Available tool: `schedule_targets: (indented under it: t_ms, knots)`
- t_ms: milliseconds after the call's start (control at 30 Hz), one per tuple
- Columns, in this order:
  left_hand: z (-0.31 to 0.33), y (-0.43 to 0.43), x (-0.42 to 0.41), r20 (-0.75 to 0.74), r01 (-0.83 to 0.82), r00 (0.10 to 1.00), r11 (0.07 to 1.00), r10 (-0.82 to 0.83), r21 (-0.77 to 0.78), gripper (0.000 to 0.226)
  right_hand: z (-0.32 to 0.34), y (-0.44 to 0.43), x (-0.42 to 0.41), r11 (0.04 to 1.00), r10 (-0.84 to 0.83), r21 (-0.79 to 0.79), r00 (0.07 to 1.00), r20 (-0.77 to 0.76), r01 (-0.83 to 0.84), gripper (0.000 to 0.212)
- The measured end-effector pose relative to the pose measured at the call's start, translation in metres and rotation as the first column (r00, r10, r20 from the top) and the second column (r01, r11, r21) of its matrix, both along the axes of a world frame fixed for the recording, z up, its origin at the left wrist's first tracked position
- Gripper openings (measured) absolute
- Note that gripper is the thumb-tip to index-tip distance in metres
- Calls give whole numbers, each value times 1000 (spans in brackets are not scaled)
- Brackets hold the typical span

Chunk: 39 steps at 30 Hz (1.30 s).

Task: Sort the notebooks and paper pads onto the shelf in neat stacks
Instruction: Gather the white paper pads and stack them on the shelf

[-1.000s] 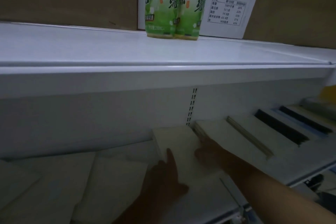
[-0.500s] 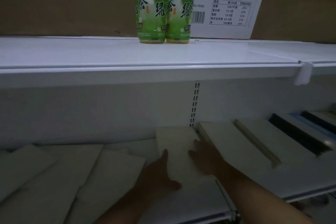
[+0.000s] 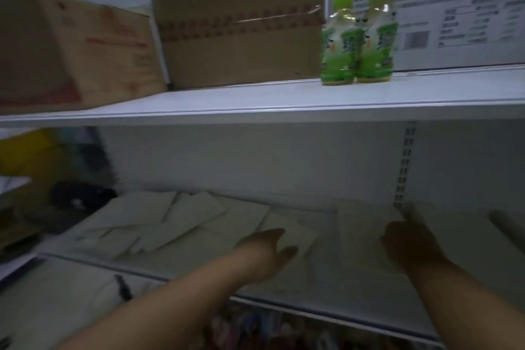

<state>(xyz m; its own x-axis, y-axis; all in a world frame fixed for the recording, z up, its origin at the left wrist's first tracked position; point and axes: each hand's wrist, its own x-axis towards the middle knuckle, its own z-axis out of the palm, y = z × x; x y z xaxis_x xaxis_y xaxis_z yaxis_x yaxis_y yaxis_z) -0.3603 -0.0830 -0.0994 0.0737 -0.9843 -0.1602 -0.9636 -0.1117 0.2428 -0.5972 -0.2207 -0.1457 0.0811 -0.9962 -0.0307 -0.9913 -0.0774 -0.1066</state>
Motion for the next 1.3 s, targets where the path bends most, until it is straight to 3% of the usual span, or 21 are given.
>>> schedule_targets:
  t_ms: [33, 100, 167, 233, 300, 400, 533, 767, 967, 1133, 1300]
  knots:
    - [4, 9, 17, 35, -11, 999, 1000, 11, -11, 65, 9, 6, 15, 997, 27, -66, 991, -132, -36, 41]
    - [13, 23, 56, 144, -8, 990, 1000, 8, -1, 62, 26, 19, 56, 984, 112, -115, 973, -204, -137, 35]
    - [23, 36, 97, 221, -45, 974, 999, 43, 7, 61, 31, 37, 103, 932, 332, -105, 934, -130, -346, 39]
    - [29, 50, 137, 258, -126, 957, 992, 130, -32, 62, 30, 63, 153, 835, 548, -42, 836, -25, -549, 50]
    - [30, 67, 174, 290, -202, 935, 978, 207, -48, 63, 27, 91, 199, 720, 693, -32, 721, -20, -693, 57]
    - [24, 95, 224, 313, -278, 911, 961, 267, -8, 66, 18, 120, 255, 599, 790, -58, 601, -123, -799, 58]
    - [21, 131, 283, 313, -307, 901, 951, 299, -24, 67, 17, 148, 325, 523, 821, -80, 527, -219, -849, 56]
    - [21, 165, 373, 238, -253, 933, 962, 270, -99, 62, 17, 182, 421, 518, 830, -58, 517, -208, -854, 51]
    - [7, 176, 409, 168, -163, 968, 976, 187, -144, 58, 14, 177, 459, 623, 766, -26, 617, -181, -782, 51]
    - [-10, 171, 439, 22, -179, 982, 965, 186, -193, 57, 10, 162, 488, 688, 712, -35, 684, -159, -725, 57]
    - [-30, 159, 456, -172, -228, 966, 948, 192, -221, 53, 5, 139, 530, 692, 706, -56, 691, -155, -719, 58]
